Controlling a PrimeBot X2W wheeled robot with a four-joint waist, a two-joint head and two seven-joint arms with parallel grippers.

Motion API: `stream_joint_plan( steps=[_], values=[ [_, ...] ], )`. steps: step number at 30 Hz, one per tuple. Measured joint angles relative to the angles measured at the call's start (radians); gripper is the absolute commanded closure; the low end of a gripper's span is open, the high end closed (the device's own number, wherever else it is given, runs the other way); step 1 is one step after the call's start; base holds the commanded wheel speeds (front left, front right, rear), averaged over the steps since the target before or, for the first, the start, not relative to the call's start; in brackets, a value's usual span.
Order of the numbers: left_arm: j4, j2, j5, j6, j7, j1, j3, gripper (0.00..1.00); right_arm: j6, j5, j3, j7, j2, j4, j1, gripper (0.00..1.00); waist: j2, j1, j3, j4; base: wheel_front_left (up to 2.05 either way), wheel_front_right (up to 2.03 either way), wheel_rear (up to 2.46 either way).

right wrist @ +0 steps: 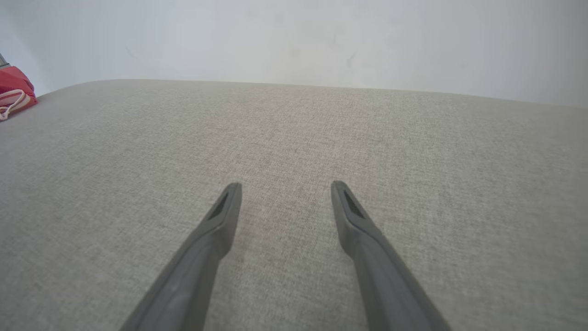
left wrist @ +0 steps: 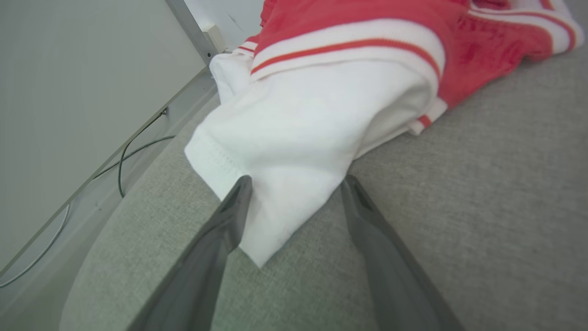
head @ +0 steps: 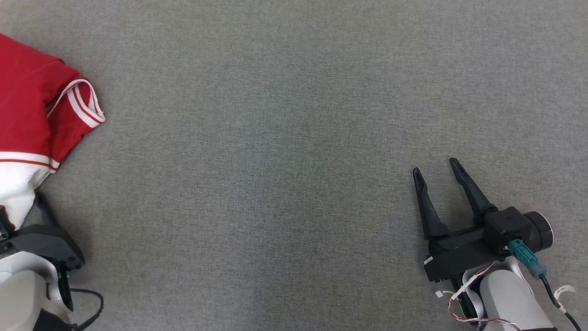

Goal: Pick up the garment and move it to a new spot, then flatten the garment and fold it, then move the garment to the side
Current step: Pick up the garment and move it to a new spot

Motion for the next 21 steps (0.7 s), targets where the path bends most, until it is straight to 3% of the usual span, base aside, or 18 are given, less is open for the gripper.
stream_joint_plan(
  steps=[2,3,9,21],
  values=[
    [0.016,0.006,-0.010,0.002,0.000,-0.012,0.008,0.85,0.000,0.000,-0.002,0.000,-0.001,0.000,-0.001,0.00,0.0000,0.0000,0.002,-0.006,0.00,0.00,0.00],
    [0.021,0.008,-0.015,0.003,0.000,-0.015,0.011,1.00,0.000,0.000,-0.003,0.000,-0.001,0.000,-0.001,0.00,0.0000,0.0000,0.002,-0.009,0.00,0.00,0.00],
    [-0.012,0.020,-0.016,-0.013,0.000,-0.014,0.005,1.00,0.000,0.000,-0.017,0.000,0.013,0.012,0.002,0.00,0.0000,0.0000,-0.012,-0.015,0.00,0.00,0.00],
    [-0.509,0.027,0.090,-0.114,0.000,0.011,-0.073,1.00,0.000,0.017,-0.001,0.001,0.081,0.063,0.007,0.00,0.0000,0.0000,-0.102,-0.025,0.00,0.00,0.00]
  ],
)
